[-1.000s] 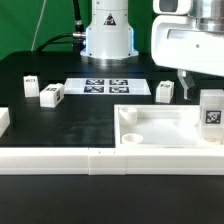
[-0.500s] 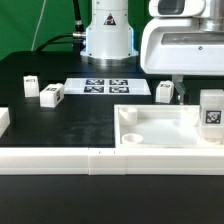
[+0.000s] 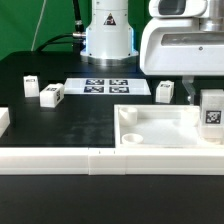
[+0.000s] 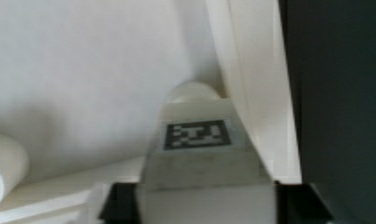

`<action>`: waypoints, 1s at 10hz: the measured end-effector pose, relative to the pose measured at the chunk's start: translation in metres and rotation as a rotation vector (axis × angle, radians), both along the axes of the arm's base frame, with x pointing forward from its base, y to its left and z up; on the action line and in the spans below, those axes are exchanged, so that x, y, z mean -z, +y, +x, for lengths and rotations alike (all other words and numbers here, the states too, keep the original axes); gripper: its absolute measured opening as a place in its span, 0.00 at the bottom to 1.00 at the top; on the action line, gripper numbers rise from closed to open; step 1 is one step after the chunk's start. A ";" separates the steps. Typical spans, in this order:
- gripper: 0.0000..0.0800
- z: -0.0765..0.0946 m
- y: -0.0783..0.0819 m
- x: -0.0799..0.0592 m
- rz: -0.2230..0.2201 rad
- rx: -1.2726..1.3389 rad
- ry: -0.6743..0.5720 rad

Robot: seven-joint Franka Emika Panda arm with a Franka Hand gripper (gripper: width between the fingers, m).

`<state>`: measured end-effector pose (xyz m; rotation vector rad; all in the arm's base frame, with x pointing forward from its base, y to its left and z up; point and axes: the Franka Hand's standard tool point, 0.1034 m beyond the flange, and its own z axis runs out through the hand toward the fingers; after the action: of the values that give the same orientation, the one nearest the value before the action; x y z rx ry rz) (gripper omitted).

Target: Assemble one leg

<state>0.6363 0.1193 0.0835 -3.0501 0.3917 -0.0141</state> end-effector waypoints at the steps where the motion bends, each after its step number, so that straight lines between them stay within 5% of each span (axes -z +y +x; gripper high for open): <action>1: 0.36 0.000 0.000 0.000 0.000 0.017 0.001; 10: 0.37 0.000 -0.002 0.001 0.018 0.801 0.045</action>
Offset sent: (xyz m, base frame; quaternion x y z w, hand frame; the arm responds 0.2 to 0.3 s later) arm -0.0018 -0.0029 -0.0021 -0.0069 0.0093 0.1794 0.9837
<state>0.6362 0.1177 0.0821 -2.6522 1.5508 0.0175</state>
